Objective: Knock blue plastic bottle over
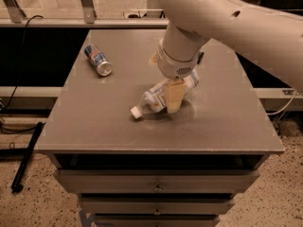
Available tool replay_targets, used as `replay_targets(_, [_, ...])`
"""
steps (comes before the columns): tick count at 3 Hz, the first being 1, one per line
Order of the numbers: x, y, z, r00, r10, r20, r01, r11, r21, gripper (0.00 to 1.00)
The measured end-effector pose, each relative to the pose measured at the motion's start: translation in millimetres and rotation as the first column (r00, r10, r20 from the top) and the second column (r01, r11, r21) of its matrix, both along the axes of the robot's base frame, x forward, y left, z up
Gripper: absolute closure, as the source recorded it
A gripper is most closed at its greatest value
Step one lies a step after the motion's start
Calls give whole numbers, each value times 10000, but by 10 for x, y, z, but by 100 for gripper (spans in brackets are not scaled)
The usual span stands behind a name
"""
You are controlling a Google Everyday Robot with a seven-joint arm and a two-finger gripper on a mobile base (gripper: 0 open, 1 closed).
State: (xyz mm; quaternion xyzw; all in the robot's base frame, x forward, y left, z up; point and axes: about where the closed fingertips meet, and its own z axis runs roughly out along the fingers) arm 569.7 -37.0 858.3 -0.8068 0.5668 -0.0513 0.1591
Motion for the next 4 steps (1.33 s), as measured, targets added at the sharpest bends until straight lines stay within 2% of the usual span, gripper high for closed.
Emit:
replay_targets(1, [-33, -94, 68, 9999, -1, -147, 7, 9992, 405, 0])
replay_targets(2, [-46, -255, 206, 9974, -396, -597, 481, 9878, 1484, 0])
replay_targets(3, [-22, -679, 440, 9887, -1145, -971, 1393, 9407, 3092, 0])
replay_targets(4, [-75, -1146, 656, 9712, -1854, -1497, 2352, 8474, 4761, 0])
